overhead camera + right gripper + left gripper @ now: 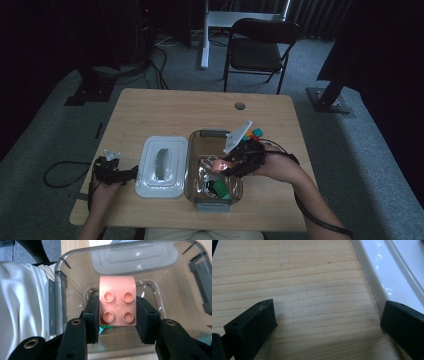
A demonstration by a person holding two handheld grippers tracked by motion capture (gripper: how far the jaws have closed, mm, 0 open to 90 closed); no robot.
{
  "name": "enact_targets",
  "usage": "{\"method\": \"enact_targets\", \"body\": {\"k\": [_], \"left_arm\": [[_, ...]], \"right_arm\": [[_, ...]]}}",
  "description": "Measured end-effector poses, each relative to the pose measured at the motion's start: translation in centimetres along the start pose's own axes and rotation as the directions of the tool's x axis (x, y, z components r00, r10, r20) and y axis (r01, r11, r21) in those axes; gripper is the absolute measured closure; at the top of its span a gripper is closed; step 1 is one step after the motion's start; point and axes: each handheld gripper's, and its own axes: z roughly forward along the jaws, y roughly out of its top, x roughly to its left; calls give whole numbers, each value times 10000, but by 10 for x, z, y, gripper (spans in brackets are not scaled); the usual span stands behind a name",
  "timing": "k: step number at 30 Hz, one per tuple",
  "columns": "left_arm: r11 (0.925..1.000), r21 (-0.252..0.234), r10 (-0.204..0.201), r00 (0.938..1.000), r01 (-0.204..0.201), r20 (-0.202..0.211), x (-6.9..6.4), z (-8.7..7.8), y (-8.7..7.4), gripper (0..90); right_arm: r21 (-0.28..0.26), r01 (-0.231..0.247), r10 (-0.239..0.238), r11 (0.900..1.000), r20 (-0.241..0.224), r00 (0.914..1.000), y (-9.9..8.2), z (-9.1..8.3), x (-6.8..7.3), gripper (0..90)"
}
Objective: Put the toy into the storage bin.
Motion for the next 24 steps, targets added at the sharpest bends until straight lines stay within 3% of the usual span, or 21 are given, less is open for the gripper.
{"method": "enact_targets", "body": {"k": [14,24], "left_arm": [[10000,1,6,10000,-6,2,0,0,0,5],[10000,0,6,10000,-6,4,0,0,0,5]], "right_arm": [[1357,174,-55,9906,-877,9961,7,63,-2,587],[2388,213,-14,9708,-832,9965,4,93,-2,586]]}}
